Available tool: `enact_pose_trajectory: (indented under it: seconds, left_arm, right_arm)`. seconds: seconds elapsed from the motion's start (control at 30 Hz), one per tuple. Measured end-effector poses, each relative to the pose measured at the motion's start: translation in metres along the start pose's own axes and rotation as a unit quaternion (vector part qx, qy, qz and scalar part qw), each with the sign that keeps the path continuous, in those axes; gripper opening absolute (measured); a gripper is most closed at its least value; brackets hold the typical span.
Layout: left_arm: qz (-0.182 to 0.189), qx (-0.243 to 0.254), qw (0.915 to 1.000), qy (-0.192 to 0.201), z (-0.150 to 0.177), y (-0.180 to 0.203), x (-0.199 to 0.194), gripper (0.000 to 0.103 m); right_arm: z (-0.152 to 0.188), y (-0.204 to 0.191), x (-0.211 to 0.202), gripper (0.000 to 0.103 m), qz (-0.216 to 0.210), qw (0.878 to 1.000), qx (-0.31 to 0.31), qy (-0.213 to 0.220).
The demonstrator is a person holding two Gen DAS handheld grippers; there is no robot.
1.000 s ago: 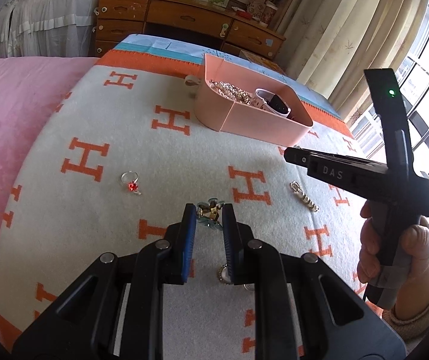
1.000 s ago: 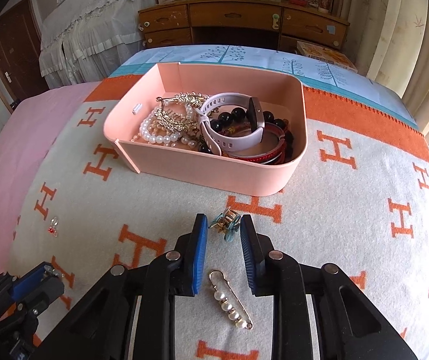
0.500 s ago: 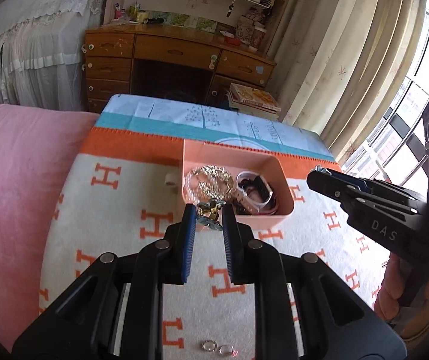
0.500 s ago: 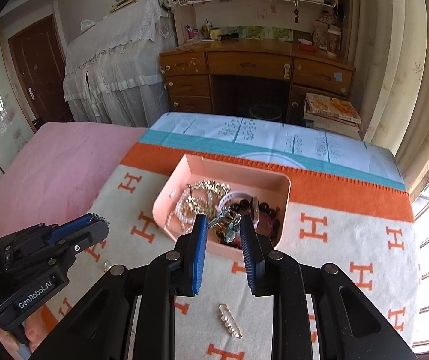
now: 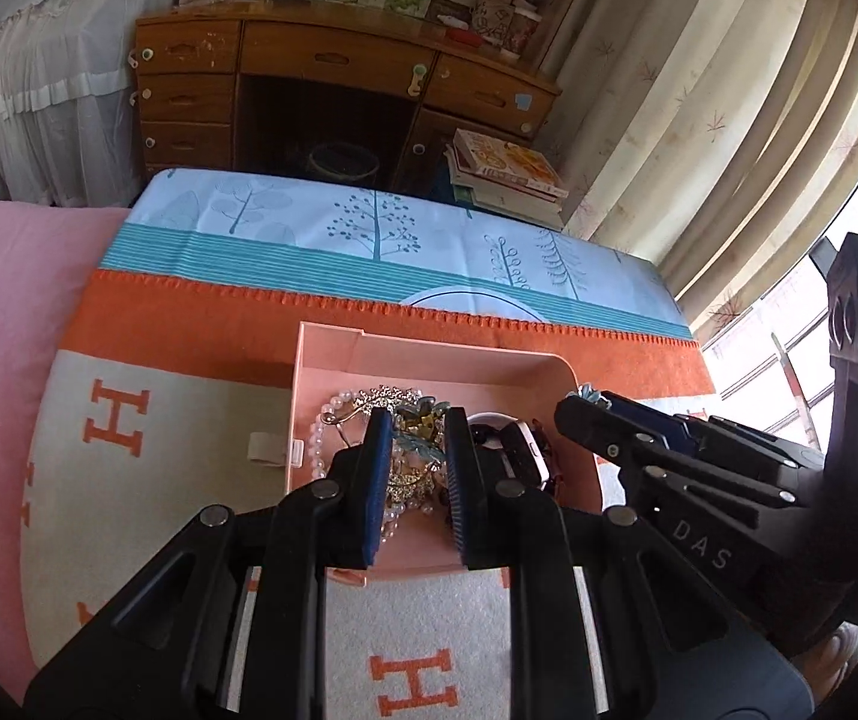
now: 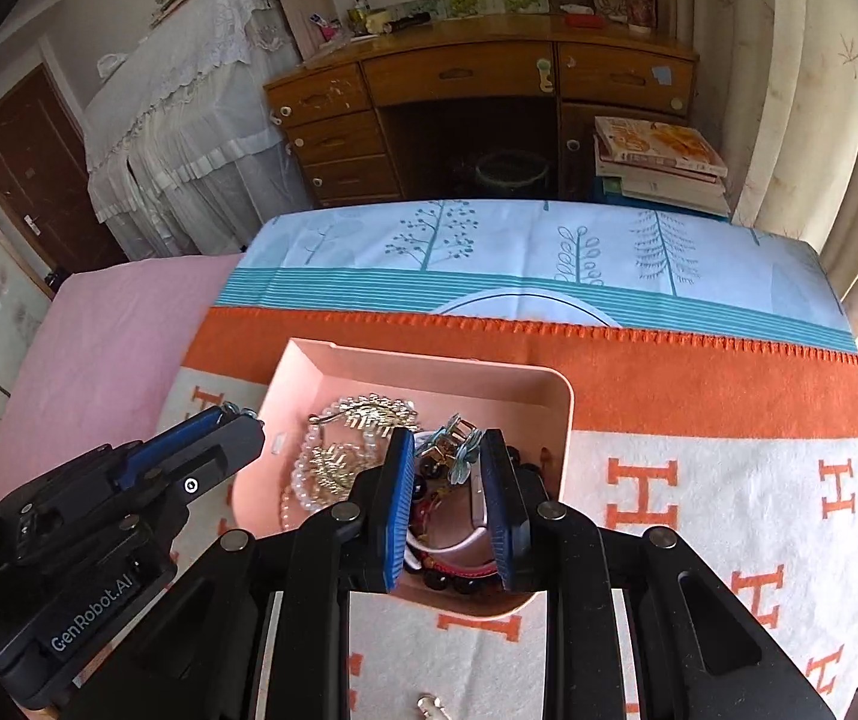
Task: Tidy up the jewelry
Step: 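Open the left gripper over the pink tray to drop the flower brooch, then lower the right gripper onto the pearl safety pin and grasp it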
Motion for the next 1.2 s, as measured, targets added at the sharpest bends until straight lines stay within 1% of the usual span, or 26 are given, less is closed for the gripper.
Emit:
enact_pose_trajectory:
  seconds: [0.07, 0.13, 0.27, 0.3, 0.33, 0.37, 0.43, 0.5, 0.6, 0.77, 0.9, 1.13, 1.2]
  left_arm:
    - [0.001, -0.004, 1.0000, -0.008, -0.001, -0.001, 0.015, 0.015]
    - [0.004, -0.008, 0.9999, -0.013, -0.003, -0.001, 0.029, 0.015]
    - [-0.002, -0.017, 0.9998, -0.009, -0.008, -0.005, 0.047, 0.015]
    - [-0.004, -0.019, 0.9997, -0.012, -0.008, -0.006, 0.050, 0.015]
    - [-0.005, -0.021, 0.9996, -0.017, -0.007, -0.007, 0.054, 0.016]
    - [-0.006, -0.022, 0.9995, -0.022, -0.007, -0.008, 0.056, 0.016]
    - [-0.010, -0.022, 0.9993, -0.029, -0.003, -0.009, 0.058, 0.016]
    - [-0.020, -0.017, 0.9992, -0.029, 0.001, -0.008, 0.055, 0.016]
    - [-0.028, -0.013, 0.9992, -0.025, 0.010, -0.006, 0.043, 0.016]
    - [-0.040, -0.006, 0.9992, -0.008, 0.028, 0.001, 0.009, 0.016]
    - [-0.045, 0.001, 0.9990, 0.008, 0.042, 0.007, -0.016, 0.016]
    - [-0.052, -0.013, 0.9983, 0.026, 0.071, 0.008, -0.057, 0.016]
    - [-0.056, -0.015, 0.9979, 0.029, 0.079, 0.007, -0.066, 0.016]
  right_arm:
    - [0.000, 0.007, 0.013, 0.022, -0.001, 1.000, 0.012, -0.008]
    - [0.005, 0.011, 0.027, 0.022, 0.007, 1.000, 0.016, -0.008]
    - [0.003, 0.022, 0.053, 0.024, 0.008, 0.999, 0.031, -0.020]
    - [0.003, 0.024, 0.058, 0.027, 0.005, 0.999, 0.035, -0.022]
    - [0.004, 0.026, 0.063, 0.032, -0.001, 0.999, 0.037, -0.022]
    - [0.004, 0.027, 0.066, 0.034, -0.001, 0.999, 0.039, -0.019]
    - [0.004, 0.030, 0.066, 0.036, 0.006, 0.999, 0.039, -0.011]
    - [0.006, 0.030, 0.063, 0.036, 0.002, 0.999, 0.042, -0.009]
    - [0.011, 0.033, 0.051, 0.036, -0.006, 0.999, 0.053, 0.003]
    - [0.027, 0.029, 0.019, 0.036, -0.019, 0.998, 0.053, 0.030]
    - [0.048, 0.023, -0.007, 0.036, -0.022, 0.998, 0.044, 0.046]
    - [0.090, 0.012, -0.052, 0.036, -0.033, 0.997, 0.035, 0.063]
    - [0.102, 0.009, -0.062, 0.036, -0.030, 0.997, 0.028, 0.067]
Point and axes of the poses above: each gripper's, at about its wrist camera, not at the fingertips, and x roughly the way its jaws point, y to its right, z to its underside, the point moved 7 cm from there along x, roughly the way its jaws point, and after that the axes turned 5 degrees about z, right-handed, at the moved point
